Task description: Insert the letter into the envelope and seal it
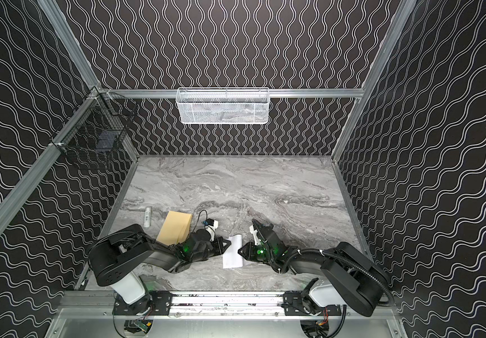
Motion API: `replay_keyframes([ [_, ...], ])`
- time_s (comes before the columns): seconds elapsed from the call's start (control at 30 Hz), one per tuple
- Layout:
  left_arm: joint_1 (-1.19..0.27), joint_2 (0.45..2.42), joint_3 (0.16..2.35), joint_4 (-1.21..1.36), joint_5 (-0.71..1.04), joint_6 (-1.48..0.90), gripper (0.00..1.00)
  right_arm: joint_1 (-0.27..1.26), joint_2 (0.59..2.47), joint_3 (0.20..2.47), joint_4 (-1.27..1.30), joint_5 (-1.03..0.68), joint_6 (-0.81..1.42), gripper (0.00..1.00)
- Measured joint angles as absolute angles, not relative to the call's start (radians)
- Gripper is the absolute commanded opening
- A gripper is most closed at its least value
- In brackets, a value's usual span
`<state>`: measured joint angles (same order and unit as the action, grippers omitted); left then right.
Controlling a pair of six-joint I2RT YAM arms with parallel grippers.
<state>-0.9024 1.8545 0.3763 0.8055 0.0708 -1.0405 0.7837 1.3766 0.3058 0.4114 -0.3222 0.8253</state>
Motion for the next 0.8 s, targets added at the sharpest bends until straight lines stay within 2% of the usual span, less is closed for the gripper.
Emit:
replay_keyframes([
  [0.07,-0.903,1.85,0.37,0.809,0.071,-1.04,0.01,0.788,1.383,0.307,0.412,-0.322,0.823,0.23],
  [0.27,-0.903,1.809,0.372,0.753,0.072,-1.04,0.17,0.799,1.394,0.316,0.409,-0.311,0.818,0.16],
  [0.4,-0.904,1.761,0.404,0.658,0.084,-1.036,0.4,0.806,1.399,0.322,0.409,-0.299,0.811,0.16],
  [0.57,-0.895,1.652,0.438,0.501,0.082,-1.036,0.57,0.813,1.401,0.327,0.401,-0.279,0.803,0.16],
  [0.7,-0.87,1.526,0.46,0.351,0.052,-1.028,0.63,0.815,1.393,0.327,0.391,-0.27,0.803,0.16],
  [0.8,-0.864,1.448,0.465,0.246,0.033,-1.015,0.61,0.816,1.388,0.328,0.388,-0.264,0.803,0.16],
])
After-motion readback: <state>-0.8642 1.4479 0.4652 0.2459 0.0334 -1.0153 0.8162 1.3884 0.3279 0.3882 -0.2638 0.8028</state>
